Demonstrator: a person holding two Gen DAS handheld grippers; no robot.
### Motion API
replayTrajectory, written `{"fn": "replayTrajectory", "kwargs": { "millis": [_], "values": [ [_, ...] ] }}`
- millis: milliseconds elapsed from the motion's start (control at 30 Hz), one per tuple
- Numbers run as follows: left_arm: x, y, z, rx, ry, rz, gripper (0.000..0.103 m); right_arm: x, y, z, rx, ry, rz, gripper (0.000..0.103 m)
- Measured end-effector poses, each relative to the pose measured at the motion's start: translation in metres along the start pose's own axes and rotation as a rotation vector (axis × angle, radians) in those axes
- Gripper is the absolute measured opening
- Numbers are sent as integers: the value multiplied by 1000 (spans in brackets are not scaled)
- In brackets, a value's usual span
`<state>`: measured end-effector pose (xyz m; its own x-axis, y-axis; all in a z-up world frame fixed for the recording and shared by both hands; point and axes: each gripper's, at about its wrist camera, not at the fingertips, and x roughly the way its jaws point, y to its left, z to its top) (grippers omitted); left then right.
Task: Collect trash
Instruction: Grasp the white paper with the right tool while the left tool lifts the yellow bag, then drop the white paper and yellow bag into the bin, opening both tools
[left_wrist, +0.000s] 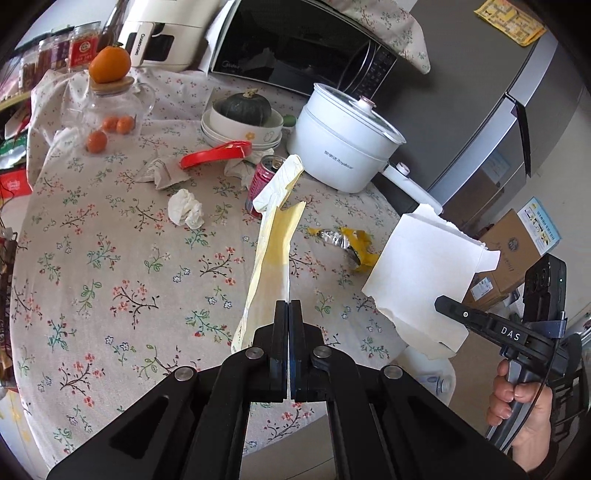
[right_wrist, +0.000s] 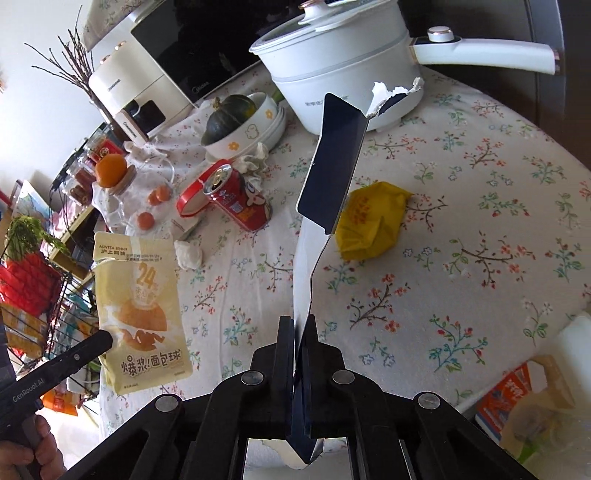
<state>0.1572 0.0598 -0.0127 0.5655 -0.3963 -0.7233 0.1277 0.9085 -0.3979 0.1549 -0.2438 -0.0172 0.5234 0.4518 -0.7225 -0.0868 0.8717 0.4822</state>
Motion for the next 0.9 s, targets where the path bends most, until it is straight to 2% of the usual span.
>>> {"fn": "replayTrajectory", "kwargs": {
  "millis": [233, 467, 667, 900],
  "values": [
    [-5, -39, -12, 72, 21, -57, 0, -48, -22, -17, 14, -18, -49, 2],
    [1, -91, -30, 142, 68, -137, 0, -93, -60, -44, 70, -17, -135, 2],
    [25, -145, -52, 232, 139, -193, 0, -109, -96, -68, 131, 43, -215, 2],
    [63, -207, -81, 319, 239, -261, 0, -120, -132, -88, 195, 102, -261, 2]
  ]
}}
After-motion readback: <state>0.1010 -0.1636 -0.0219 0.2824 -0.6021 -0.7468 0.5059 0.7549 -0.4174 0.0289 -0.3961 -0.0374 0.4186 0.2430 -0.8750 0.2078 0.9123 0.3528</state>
